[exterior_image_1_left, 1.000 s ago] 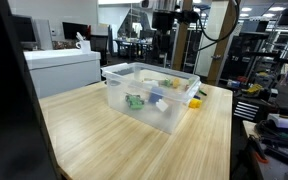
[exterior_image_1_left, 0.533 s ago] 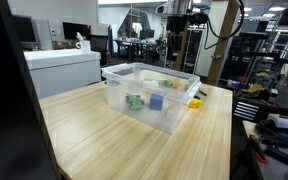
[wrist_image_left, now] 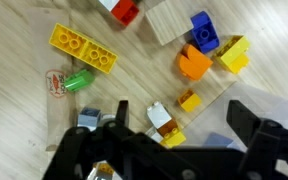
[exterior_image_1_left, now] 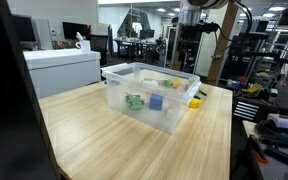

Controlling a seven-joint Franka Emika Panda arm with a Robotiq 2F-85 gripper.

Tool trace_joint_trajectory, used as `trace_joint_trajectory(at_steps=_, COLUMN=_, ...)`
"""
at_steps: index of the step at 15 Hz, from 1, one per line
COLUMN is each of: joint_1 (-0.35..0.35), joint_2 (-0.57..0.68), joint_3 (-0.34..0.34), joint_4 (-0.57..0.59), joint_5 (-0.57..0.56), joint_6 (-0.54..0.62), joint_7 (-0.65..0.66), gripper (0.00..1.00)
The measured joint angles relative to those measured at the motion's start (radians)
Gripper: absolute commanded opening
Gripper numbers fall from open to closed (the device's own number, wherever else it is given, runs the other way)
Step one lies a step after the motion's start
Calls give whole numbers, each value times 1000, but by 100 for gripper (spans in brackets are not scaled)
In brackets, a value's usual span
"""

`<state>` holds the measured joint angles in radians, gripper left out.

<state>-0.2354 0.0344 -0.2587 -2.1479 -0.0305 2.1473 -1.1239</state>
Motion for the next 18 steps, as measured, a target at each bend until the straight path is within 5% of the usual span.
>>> trace_joint_trajectory(at_steps=10, joint_1=-47, joint_2=91, joint_3=-8, joint_4=-35, joint_5=0, joint_6=9, joint_7=-495, gripper=100)
trace_joint_trajectory(at_steps=18, joint_1=-46, joint_2=67, joint_3=25, joint_4=-194, joint_5=0, joint_6=210, joint_7=-794, gripper=100)
